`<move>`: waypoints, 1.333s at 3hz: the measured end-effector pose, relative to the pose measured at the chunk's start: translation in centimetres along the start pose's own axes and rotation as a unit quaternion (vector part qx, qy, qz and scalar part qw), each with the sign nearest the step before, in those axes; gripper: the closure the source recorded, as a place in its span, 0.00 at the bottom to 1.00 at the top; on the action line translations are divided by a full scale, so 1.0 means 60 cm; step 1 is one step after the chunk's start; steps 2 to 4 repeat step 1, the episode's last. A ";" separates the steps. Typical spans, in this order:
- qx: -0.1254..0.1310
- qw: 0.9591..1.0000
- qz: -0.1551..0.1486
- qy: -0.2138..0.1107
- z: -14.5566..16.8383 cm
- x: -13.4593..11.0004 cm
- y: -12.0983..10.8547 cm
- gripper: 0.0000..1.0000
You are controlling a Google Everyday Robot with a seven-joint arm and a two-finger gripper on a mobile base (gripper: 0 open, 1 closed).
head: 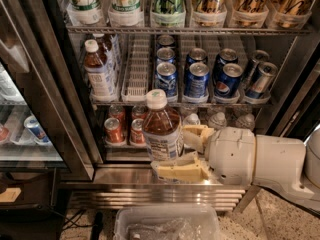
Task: Pick blue plastic bottle from middle shelf of fridge
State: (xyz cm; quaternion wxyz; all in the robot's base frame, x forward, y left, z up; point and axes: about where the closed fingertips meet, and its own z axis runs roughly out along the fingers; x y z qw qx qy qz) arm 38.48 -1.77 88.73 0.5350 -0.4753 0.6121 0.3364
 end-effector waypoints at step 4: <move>0.000 1.000 0.000 0.000 0.000 0.000 0.000 1.00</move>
Offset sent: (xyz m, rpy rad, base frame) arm 0.0000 0.0000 0.0000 0.0000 0.0000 0.0000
